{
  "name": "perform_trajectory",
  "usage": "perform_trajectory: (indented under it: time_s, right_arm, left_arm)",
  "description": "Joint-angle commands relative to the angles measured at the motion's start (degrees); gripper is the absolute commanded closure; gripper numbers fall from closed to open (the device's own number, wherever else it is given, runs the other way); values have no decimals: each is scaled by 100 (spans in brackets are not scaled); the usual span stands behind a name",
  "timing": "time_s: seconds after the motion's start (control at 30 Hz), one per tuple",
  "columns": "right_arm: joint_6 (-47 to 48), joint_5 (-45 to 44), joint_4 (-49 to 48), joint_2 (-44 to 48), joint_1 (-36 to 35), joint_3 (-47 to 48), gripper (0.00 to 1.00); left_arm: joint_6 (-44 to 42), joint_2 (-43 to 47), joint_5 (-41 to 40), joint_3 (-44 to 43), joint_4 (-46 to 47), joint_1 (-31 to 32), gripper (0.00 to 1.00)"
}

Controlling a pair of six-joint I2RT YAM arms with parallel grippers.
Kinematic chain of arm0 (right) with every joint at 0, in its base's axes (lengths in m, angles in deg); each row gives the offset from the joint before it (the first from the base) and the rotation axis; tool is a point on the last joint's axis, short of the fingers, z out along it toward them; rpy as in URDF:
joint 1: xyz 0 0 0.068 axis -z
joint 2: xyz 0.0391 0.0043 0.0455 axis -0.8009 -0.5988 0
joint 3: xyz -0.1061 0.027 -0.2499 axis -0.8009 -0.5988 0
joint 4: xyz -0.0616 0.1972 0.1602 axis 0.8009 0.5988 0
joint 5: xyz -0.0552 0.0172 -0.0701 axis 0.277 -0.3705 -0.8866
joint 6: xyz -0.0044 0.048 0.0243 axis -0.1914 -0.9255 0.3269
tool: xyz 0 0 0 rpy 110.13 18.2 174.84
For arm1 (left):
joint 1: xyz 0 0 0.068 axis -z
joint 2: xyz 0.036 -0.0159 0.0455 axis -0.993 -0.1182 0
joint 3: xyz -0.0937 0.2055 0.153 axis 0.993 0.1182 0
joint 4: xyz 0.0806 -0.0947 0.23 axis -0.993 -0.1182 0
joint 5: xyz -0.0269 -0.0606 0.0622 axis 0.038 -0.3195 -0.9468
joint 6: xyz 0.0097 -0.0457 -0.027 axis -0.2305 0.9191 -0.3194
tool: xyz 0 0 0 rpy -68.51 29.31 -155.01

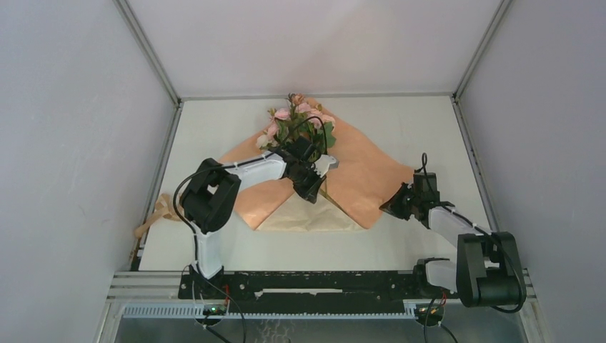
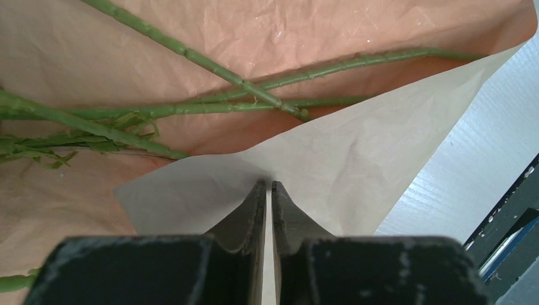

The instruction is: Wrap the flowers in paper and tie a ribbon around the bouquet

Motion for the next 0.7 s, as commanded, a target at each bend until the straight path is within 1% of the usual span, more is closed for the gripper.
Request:
perform_trajectory:
  time_s: [0.0, 0.07, 0.13, 0.23, 0.3, 0.4, 0.5, 0.67]
  right_arm:
    - [450, -9, 202, 292, 12, 413, 100]
    - [560, -293, 513, 642, -124, 596, 100]
    - [655, -696, 785, 947, -462, 795, 100]
    - [785, -1207, 1098, 1213, -1105, 1188, 100]
    - [874, -1518, 1253, 1235, -1549, 1535, 100]
    - [948, -1709, 1397, 1069, -2153, 1993, 100]
    - [1010, -1755, 1326, 786, -2698, 2391, 100]
    - [875, -1464, 651, 287, -3460, 2729, 100]
  left_arm:
    - [149, -126, -179, -287, -94, -16, 88]
    - [169, -199, -173, -314, -141, -36, 88]
    - [129, -262, -171, -336, -142, -46, 88]
    - [91, -363, -153, -384, -144, -87, 88]
    - [86, -413, -122, -409, -151, -117, 88]
    - [88, -488, -52, -462, -174, -151, 88]
    - [102, -519, 19, -484, -109, -210, 88]
    - [230, -635, 68, -503, 41, -350, 88]
